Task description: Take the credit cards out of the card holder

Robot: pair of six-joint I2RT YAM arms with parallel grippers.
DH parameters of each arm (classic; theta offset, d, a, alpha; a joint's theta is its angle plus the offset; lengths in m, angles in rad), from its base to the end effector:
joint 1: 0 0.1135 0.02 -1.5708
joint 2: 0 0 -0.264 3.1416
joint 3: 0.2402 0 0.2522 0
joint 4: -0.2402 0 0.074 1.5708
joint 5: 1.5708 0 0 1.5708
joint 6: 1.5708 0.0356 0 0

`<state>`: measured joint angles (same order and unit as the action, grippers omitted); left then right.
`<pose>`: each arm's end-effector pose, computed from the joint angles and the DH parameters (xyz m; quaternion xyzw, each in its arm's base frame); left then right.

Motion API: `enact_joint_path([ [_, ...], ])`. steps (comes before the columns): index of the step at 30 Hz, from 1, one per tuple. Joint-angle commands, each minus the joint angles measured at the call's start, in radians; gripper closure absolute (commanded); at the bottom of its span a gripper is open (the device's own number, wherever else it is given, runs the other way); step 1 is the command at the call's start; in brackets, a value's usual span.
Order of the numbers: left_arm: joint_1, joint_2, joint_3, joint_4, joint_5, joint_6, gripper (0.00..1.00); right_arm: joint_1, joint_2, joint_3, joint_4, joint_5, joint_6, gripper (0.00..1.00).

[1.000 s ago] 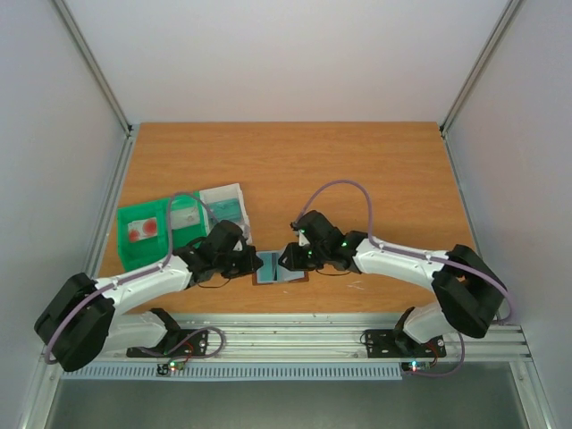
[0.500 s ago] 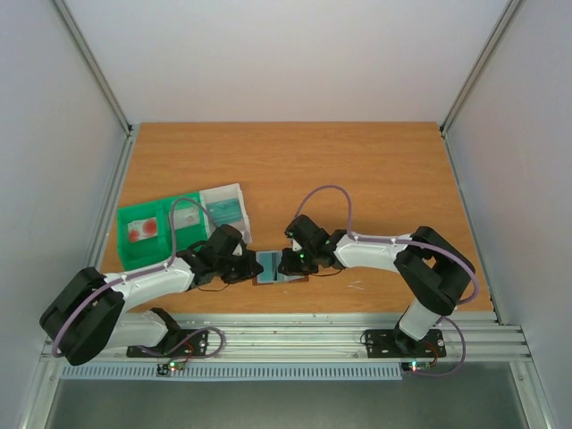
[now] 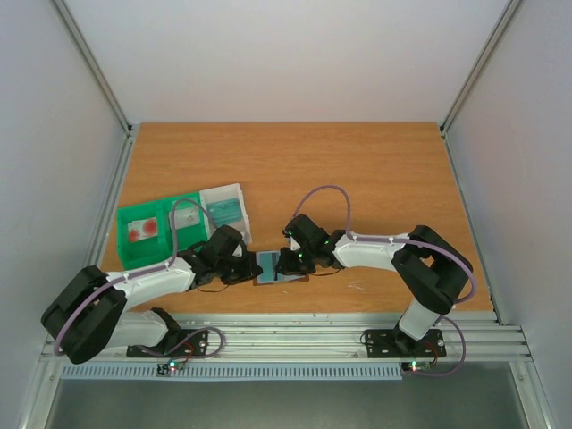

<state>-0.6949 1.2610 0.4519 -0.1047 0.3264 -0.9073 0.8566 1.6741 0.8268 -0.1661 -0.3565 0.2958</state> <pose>0.1600 -0.1482 0.1438 -0.0469 0.9342 -0.3356 0.1111 0.1944 0.2432 0.1411 -0.3087 0.8957 0.2905 0.1342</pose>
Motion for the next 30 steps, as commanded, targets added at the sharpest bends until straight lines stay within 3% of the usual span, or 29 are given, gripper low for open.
enact_joint_path([
  [1, 0.005, 0.014, -0.02, 0.025, -0.004, 0.023, 1.0, -0.005, 0.028, -0.003, 0.041, -0.029, 0.019, 0.85],
  [21, 0.005, 0.062, -0.022, 0.022, 0.001, 0.03, 1.0, -0.024, 0.054, -0.023, 0.067, -0.044, 0.035, 0.85],
  [30, 0.005, 0.062, -0.021, 0.021, -0.007, 0.03, 1.0, -0.048, 0.051, -0.064, 0.155, -0.09, 0.061, 0.93],
])
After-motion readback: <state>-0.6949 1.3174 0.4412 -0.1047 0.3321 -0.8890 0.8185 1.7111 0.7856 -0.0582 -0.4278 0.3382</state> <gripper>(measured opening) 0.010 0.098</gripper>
